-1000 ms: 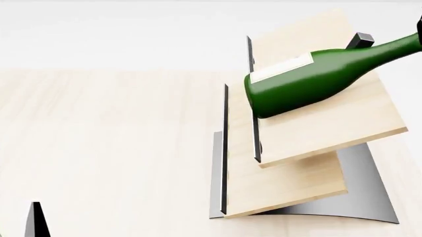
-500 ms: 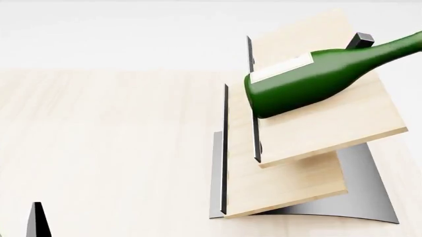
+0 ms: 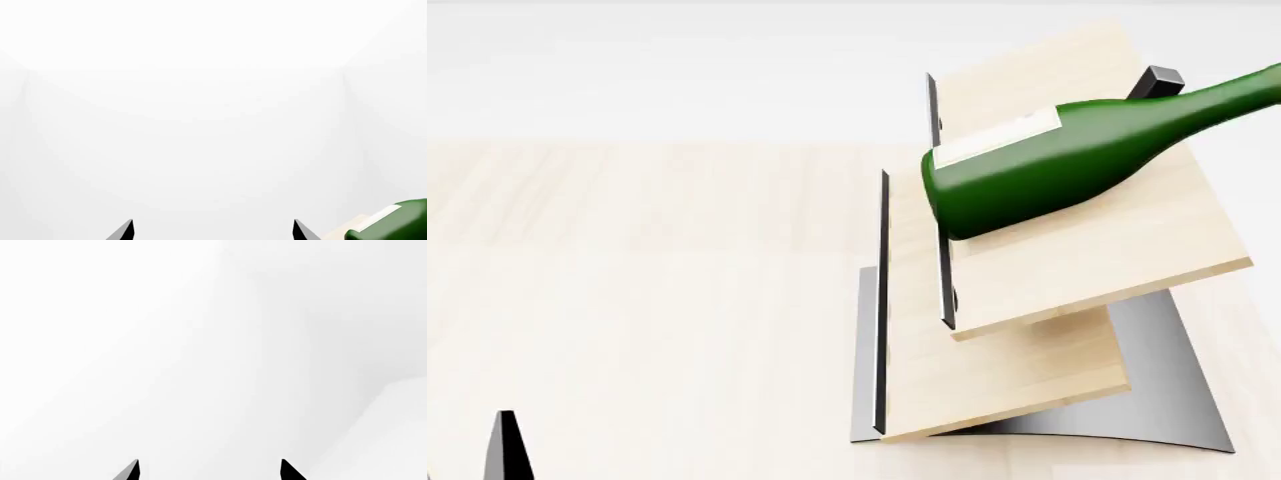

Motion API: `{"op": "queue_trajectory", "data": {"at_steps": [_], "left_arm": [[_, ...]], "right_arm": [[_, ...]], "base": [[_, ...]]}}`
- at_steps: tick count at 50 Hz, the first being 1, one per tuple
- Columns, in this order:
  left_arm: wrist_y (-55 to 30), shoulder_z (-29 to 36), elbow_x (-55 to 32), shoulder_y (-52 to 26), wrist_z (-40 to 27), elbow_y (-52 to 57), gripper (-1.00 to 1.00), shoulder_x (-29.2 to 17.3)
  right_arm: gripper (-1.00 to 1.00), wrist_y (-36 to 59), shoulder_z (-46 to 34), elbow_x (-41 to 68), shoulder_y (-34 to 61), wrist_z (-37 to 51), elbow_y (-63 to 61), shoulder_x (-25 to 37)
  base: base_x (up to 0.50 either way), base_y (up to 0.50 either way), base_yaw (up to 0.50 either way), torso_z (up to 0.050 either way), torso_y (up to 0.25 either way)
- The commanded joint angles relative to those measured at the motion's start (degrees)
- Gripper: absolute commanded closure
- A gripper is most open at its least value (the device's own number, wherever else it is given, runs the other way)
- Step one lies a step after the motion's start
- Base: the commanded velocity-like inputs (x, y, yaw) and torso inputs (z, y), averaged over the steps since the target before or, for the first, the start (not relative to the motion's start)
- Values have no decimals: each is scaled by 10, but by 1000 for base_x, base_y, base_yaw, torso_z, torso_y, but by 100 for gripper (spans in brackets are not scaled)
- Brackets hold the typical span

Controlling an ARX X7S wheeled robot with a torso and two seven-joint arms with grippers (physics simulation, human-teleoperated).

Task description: Put the wine bottle on the wine rack.

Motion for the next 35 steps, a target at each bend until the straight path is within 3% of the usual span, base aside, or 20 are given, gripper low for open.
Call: {"op": "queue_trajectory", "data": {"at_steps": [1, 5, 12, 18, 26, 35], "left_arm": [[-1, 1, 1, -1, -1, 0, -100, 0], [-4, 1, 1, -1, -1, 2, -100, -1], [-5, 1, 0, -2, -2, 3, -100, -2], [-5, 1, -1, -3, -3, 3, -100, -2], [-4, 1, 1, -2, -4, 4, -100, -3], [1, 5, 4, -2, -4, -3, -100, -2]], "right_arm": [[-100, -98, -20, -239, -61, 124, -17, 0], [-100, -86, -28, -231, -69, 87, -32, -5], [-100, -20, -42, -394, -50, 192, -13, -5], [-100, 57, -63, -492, -29, 224, -18, -3], [-100, 57, -60, -501, -34, 226, -33, 19], [-100, -13, -48, -452, -72, 201, -67, 101]], "base": [[0, 0, 0, 0, 0], [0, 0, 0, 0, 0], [0, 0, 0, 0, 0], [0, 0, 0, 0, 0], [0, 0, 0, 0, 0], [0, 0, 0, 0, 0]]}}
